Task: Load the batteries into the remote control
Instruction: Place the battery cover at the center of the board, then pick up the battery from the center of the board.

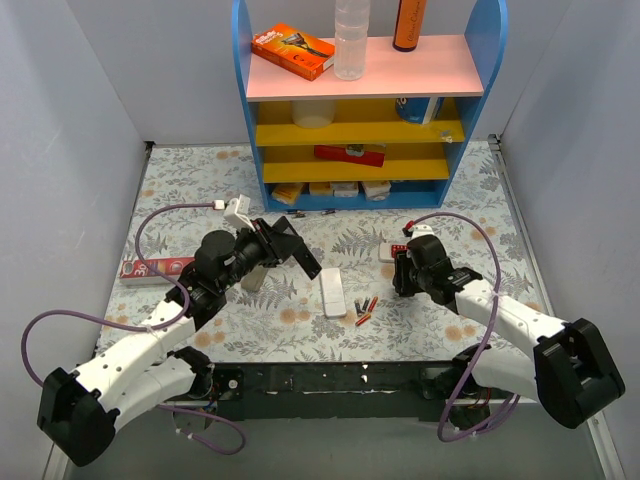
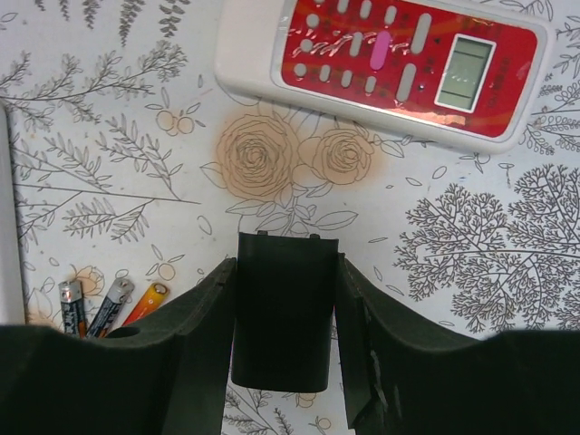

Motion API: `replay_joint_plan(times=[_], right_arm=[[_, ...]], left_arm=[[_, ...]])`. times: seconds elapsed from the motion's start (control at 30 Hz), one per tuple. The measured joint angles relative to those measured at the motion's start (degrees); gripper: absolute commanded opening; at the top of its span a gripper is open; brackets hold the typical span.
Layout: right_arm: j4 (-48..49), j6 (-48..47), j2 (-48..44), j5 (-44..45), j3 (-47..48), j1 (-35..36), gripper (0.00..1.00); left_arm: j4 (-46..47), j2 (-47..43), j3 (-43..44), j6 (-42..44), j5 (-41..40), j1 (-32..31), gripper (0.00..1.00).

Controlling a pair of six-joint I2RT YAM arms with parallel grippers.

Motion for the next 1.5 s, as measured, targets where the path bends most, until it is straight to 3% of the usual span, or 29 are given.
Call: replay_joint_plan(times=[0.07, 0.43, 0.53, 0.73, 1.1, 1.5], right_arm=[[0.09, 0.76, 0.79, -0.28, -0.24, -1.33, 0.43], [1.86, 2.69, 5.66, -1.51, -0.98, -3.19, 0.58], [2.71, 2.75, 5.81, -1.57, -1.07, -3.32, 0.71], [2.03, 2.38, 3.41, -1.55, -1.73, -3.37, 0.84], [-2.36, -3.41, -8.79, -9.53, -1.11, -2.43, 0.84], [-6.12, 0.94, -6.38, -8.92, 0.81, 5.46, 0.50]], left_arm=[[0.00, 0.26, -0.02, 0.28, 2.10, 0.00, 0.00], [-2.51, 2.03, -0.02, 2.03, 8.41, -0.02, 0.00], [-3.19, 2.03, -0.02, 3.02, 9.33, 0.00, 0.00], [-3.87, 2.08, -0.02, 4.35, 11.58, 0.00, 0.00], [-10.29, 2.73, 5.81, 10.16, 12.07, 1.57, 0.00], [-15.91, 3.65, 8.07, 18.10, 11.89, 3.32, 0.00]])
